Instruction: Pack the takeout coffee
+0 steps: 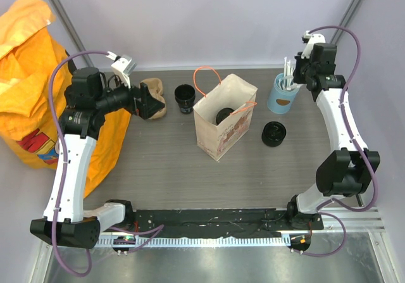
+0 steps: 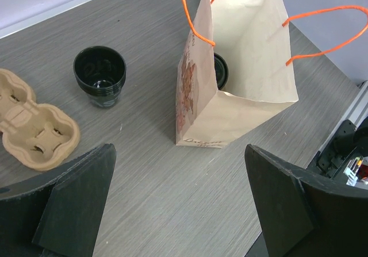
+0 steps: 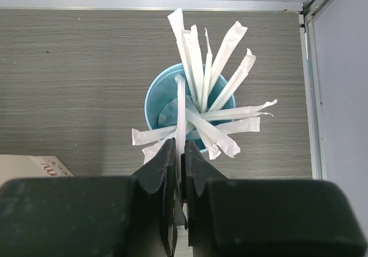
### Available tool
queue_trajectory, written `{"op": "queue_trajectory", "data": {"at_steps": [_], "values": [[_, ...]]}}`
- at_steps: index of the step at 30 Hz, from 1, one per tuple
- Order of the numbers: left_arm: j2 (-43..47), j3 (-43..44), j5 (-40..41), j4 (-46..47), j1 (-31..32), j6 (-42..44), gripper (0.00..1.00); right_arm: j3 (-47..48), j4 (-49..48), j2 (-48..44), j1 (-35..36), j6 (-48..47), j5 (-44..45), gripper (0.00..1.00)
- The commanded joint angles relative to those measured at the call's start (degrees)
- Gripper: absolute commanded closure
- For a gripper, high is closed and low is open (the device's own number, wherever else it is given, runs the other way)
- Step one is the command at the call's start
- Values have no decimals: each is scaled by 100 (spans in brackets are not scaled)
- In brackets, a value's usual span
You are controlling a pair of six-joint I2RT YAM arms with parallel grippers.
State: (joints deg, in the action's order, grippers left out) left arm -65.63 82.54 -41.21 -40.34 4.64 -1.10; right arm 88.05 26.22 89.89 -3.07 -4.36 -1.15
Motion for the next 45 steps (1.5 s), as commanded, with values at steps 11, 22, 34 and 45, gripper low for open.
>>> {"op": "queue_trajectory", "data": {"at_steps": [11,22,34,45], "values": [[41,-19,-177,246,-60,-4,0,1557,1596,-1412,-1,-407,-886,89],[23,-107,-221,272,-60,93,0,2111,2326,-1958,-1,-258,-3757,89],[-38,-116,-291,298,-78,93,0,2392,3204,-1212,157,-485,-5476,89],[-73,-151,-326,342,-165,93,0,3024,4206,-218,1414,-1322,-4465,89]]}}
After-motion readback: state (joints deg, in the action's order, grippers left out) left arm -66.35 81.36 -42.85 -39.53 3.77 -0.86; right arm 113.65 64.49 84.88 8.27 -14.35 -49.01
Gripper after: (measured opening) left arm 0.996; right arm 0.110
